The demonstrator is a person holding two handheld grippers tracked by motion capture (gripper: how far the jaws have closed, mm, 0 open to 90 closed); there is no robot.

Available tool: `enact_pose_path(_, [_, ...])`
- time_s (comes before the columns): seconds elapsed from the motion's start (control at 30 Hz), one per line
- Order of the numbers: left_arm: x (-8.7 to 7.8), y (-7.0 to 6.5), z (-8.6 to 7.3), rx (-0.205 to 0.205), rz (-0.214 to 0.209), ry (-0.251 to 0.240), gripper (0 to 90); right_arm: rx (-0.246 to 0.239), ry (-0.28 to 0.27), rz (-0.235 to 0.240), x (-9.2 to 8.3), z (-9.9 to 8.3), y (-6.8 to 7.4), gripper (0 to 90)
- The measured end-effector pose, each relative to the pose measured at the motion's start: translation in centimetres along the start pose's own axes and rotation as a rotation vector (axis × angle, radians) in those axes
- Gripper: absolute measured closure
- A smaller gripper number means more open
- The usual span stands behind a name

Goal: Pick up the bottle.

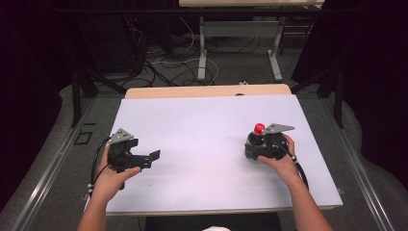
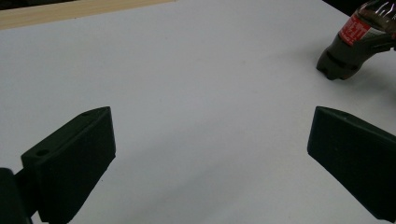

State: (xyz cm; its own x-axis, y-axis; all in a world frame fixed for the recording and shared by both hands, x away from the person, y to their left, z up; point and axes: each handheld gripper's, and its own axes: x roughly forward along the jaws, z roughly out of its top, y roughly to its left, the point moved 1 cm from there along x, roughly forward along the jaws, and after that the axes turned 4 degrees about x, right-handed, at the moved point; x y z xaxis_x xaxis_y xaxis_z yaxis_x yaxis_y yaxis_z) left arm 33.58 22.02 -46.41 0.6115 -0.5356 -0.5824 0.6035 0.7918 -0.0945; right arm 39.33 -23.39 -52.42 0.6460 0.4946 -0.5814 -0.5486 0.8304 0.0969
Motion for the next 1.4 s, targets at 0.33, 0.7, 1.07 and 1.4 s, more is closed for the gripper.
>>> enact_pose_path(0.33, [-0.2,0.4,0.0,-0.008,0.011,-0.003,1.0,-0.021,0.019,-0.015,-0.1,0.2,0.1,28.4])
enact_pose_path(0.7, [0.3,0.3,-0.1,-0.003,0.008,0.021,1.0,-0.021,0.074,-0.042,-0.1,0.8,0.5,29.0])
enact_pose_path(1.07, [0.4,0.0,-0.1,0.002,0.005,0.021,1.3,-0.067,0.099,-0.011,-0.6,1.2,1.1,29.5])
enact_pose_path(1.4, [0.5,-0.9,0.2,0.014,-0.022,0.006,1.4,-0.136,0.075,0.098,-1.9,2.5,4.7,29.5])
